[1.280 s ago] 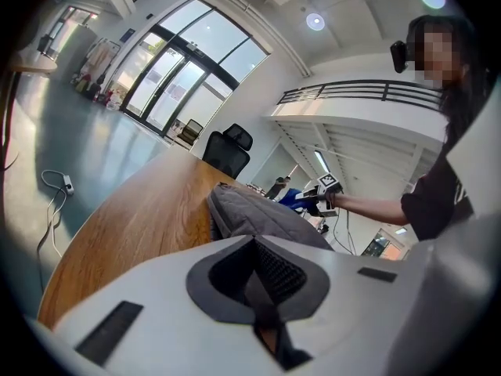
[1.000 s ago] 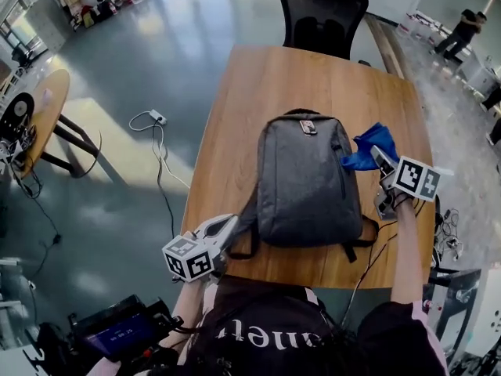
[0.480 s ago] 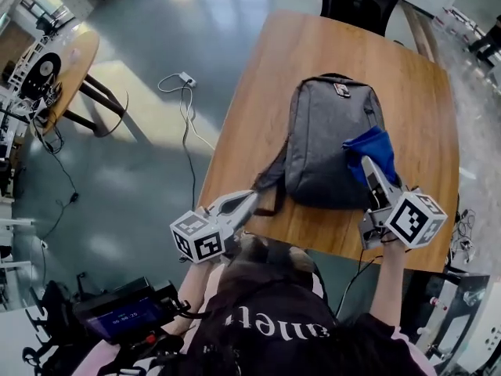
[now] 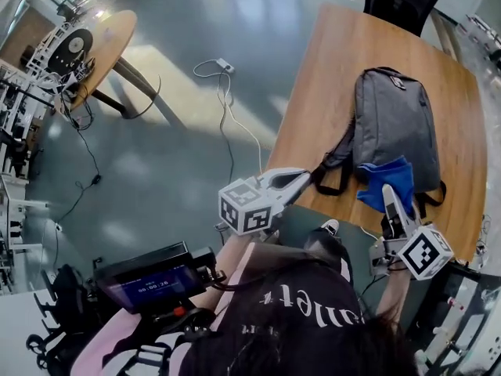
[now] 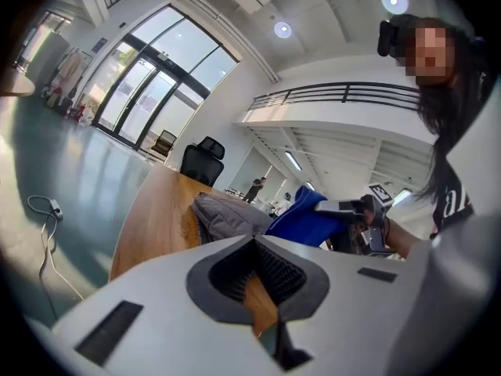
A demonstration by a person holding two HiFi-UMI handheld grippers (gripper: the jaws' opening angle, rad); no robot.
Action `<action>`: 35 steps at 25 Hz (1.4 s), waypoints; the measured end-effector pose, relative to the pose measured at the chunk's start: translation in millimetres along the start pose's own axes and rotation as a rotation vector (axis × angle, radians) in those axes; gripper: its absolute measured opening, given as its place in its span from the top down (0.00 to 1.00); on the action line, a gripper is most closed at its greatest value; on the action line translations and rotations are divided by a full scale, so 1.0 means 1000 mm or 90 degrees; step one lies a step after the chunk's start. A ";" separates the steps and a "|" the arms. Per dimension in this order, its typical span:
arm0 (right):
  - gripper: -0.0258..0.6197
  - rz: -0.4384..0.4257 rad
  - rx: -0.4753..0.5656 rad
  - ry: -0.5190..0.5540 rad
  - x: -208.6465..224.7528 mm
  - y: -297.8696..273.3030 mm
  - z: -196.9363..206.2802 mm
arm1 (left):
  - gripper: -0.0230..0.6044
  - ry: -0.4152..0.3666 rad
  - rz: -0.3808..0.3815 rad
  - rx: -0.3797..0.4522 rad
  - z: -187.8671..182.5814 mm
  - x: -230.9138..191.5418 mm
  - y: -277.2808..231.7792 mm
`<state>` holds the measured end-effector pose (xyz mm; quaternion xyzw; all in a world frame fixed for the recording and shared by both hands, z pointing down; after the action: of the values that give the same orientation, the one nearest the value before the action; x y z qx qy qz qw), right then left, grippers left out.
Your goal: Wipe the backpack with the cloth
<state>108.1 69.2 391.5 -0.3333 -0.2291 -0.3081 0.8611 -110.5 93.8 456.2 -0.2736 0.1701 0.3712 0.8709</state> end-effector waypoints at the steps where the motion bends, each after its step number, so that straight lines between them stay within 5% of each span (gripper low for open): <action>1: 0.86 0.001 0.007 -0.007 -0.015 -0.003 0.012 | 0.96 -0.006 0.005 -0.006 0.004 -0.003 0.016; 11: 0.86 0.065 0.024 -0.066 -0.112 -0.011 0.118 | 0.96 -0.014 0.077 -0.033 0.039 -0.021 0.108; 18: 0.86 0.110 0.001 -0.071 -0.113 0.012 0.159 | 0.96 -0.014 0.123 -0.042 0.058 0.006 0.113; 35: 0.86 0.121 -0.018 -0.070 -0.111 0.069 0.196 | 0.96 -0.029 0.127 -0.053 0.075 0.071 0.118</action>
<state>39.9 292.6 426.8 -0.3820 -0.2391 -0.2098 0.8677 -143.5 246.0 439.2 -0.2827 0.1609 0.4691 0.8211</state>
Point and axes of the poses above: the fingertips, and each gripper's own axes: y backward along the fingers, x to its right, z out of its underside, the point moved 4 cm from there along y, backward along the fingers, and after that the axes turned 10 degrees about -x, right-handed, at the moved point
